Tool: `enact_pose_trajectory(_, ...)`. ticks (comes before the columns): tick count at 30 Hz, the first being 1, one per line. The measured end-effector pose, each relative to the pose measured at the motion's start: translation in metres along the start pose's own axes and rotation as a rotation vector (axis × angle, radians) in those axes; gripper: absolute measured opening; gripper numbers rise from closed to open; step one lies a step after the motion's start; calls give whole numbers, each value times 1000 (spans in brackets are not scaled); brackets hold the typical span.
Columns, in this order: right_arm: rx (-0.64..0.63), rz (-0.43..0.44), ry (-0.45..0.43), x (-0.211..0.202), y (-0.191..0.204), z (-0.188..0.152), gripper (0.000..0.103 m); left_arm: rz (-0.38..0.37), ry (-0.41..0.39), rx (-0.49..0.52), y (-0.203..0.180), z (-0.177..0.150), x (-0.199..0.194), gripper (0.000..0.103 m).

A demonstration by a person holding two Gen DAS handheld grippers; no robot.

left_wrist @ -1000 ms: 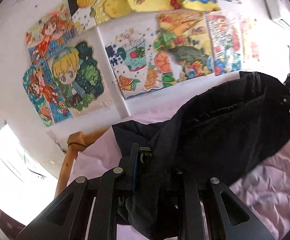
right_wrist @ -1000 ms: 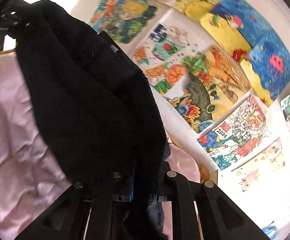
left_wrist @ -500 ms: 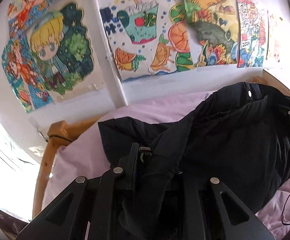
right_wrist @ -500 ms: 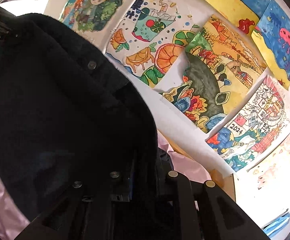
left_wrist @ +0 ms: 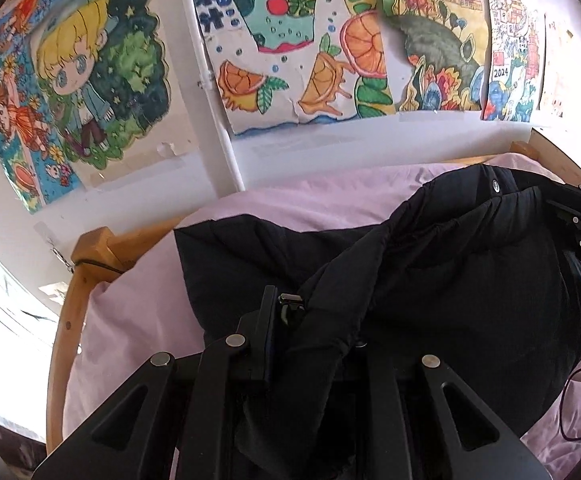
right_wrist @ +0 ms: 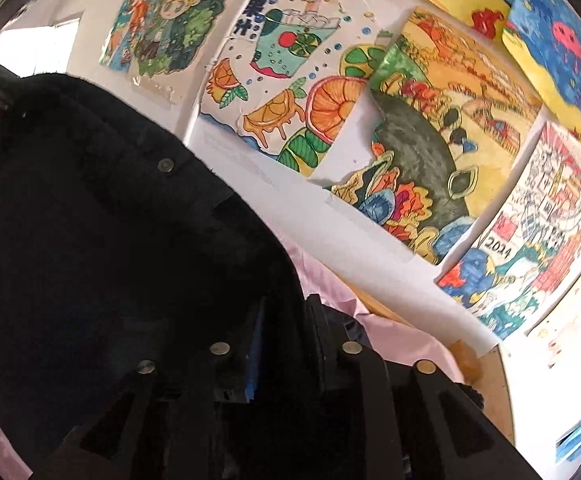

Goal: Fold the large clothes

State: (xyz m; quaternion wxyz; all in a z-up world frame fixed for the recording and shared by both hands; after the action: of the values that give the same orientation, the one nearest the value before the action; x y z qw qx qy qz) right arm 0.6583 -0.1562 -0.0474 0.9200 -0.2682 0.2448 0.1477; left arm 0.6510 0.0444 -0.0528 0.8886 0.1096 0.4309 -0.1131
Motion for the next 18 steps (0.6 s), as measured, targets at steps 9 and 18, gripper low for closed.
enact_pose_trajectory(9, 117, 21, 37, 26, -16, -20, 70, -67, 95, -50, 9, -3, 32, 19)
enact_pose_trajectory(18, 276, -44, 4, 31, -65, -42, 93, -316, 125, -147, 26, 21, 14, 62)
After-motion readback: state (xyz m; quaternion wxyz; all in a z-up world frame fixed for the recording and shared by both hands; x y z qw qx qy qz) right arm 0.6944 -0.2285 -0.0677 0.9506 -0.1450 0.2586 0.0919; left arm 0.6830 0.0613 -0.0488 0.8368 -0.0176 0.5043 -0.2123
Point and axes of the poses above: each gripper's, at about its wrist camera, not at the fingertips, and x roughly the way its jaws point, y to its left, z to its top, the point moved 10 cm from there along x, roughly the way its jaws point, and after that the axes turned 1 degree about -x, right-handed, at the moved point
